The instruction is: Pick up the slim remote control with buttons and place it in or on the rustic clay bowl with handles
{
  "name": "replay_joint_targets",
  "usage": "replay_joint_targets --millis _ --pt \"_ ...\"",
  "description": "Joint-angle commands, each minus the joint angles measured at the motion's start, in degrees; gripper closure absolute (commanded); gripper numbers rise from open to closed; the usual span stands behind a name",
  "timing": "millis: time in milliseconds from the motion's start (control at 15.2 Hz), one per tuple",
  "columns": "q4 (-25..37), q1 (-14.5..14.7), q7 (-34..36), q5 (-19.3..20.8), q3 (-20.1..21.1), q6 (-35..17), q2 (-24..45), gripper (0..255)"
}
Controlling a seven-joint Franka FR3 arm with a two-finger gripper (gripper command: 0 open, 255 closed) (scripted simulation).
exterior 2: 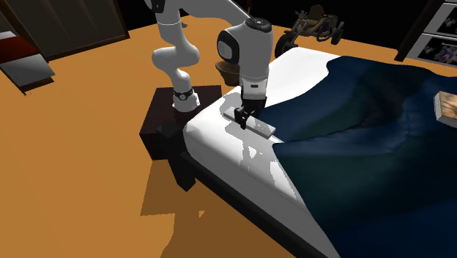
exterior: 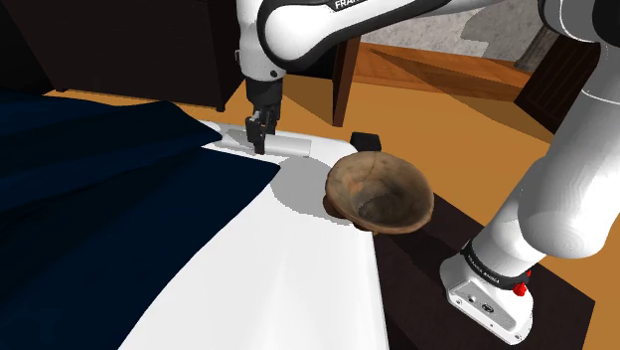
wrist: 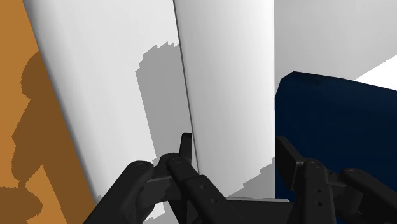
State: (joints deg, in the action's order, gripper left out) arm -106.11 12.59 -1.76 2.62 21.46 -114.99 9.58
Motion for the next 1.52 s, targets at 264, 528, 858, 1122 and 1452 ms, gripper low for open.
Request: replay_joint_targets --millis 264,528,858,1122,1452 --pt "2.06 -0.09 -0.2 -0.38 0.04 2.87 -0.77 255" --pt "4.41 -0.12 -0.35 -0.65 0.1 5.79 -1.39 255" --pt "7.68 -0.11 -0.45 -0.87 0.15 9.51 -1.87 255" --pt "10.58 -0.07 -0.46 -0.94 0.19 12.55 -2.02 255" --pt "14.61 0.04 -0.4 -0.9 0.26 16.45 -1.88 255"
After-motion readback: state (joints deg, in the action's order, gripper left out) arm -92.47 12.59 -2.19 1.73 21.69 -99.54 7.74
